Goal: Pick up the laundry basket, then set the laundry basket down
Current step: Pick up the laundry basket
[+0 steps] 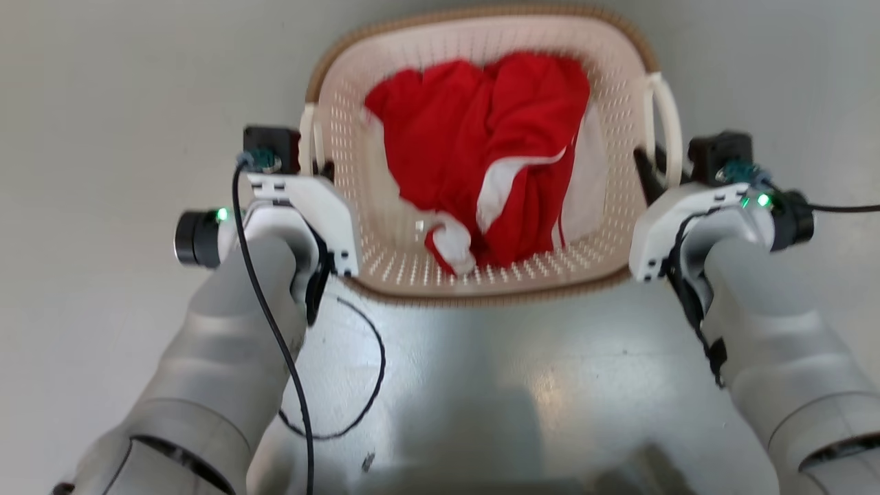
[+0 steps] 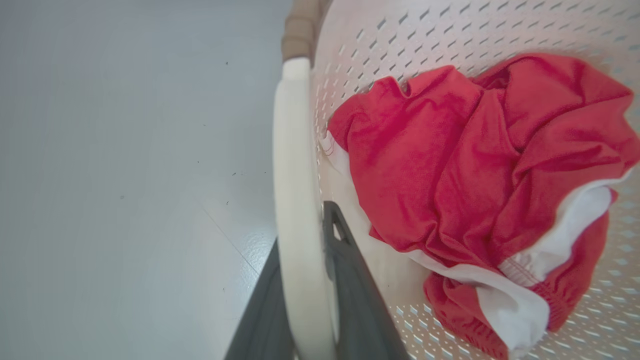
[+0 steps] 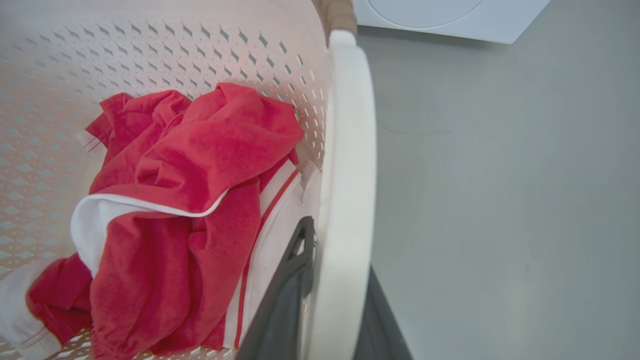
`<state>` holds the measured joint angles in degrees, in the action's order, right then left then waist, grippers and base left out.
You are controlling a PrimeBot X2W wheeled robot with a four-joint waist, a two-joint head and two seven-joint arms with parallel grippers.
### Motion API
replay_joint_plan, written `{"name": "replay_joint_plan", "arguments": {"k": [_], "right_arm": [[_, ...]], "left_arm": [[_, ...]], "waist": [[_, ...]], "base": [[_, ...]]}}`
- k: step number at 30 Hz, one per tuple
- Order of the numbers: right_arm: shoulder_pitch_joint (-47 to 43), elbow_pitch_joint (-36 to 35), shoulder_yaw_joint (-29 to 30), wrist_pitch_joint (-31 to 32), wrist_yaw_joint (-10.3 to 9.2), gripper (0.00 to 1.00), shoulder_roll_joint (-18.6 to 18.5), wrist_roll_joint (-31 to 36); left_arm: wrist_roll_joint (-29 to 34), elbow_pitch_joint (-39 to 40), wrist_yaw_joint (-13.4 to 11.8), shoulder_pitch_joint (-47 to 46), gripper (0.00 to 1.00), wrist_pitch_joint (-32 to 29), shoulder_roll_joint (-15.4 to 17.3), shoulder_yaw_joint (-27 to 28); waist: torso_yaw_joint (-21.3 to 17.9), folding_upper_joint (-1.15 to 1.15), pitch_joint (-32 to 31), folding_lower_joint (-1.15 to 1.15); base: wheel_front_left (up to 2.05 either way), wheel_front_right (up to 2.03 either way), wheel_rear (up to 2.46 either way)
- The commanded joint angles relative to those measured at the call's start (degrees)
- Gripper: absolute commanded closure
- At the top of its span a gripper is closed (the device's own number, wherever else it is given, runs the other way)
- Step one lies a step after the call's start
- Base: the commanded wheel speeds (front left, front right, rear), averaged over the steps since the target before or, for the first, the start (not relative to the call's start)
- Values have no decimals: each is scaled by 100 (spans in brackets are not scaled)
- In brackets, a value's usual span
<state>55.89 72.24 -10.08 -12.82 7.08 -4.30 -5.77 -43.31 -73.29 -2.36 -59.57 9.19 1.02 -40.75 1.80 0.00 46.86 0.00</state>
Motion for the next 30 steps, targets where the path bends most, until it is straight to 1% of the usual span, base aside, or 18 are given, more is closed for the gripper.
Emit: {"name": "replay_joint_plan", "arguments": {"k": [1,6,11,19,25,30], "right_arm": [[-380,4,-195,42,41,100,125,-15],[-680,65,-507,301,41,100,138,-227],[-1145,-94,-1131,729,41,100,141,-781],[-1826,-454,-2034,1313,41,100,141,-1582],[-2257,-649,-2620,1656,41,100,142,-2079],[-2524,-694,-2986,1865,41,100,142,-2408]], "left_arm": [[-6,31,-42,145,100,3,186,11],[-30,-8,-30,532,100,-153,186,-104],[-90,-33,-21,961,100,-247,186,-161],[-191,-50,58,1645,100,-361,186,-260],[-301,-57,90,2101,100,-448,186,-275],[-315,-60,142,2419,100,-543,186,-352]], "waist": [[-48,0,-262,0],[-135,0,-872,0],[-245,0,-1545,0],[-521,0,-2544,0],[-774,0,-3212,0],[-897,0,-3708,0]], "base": [[0,0,0],[0,0,0],[0,0,0],[0,0,0],[0,0,0],[0,0,0]]}}
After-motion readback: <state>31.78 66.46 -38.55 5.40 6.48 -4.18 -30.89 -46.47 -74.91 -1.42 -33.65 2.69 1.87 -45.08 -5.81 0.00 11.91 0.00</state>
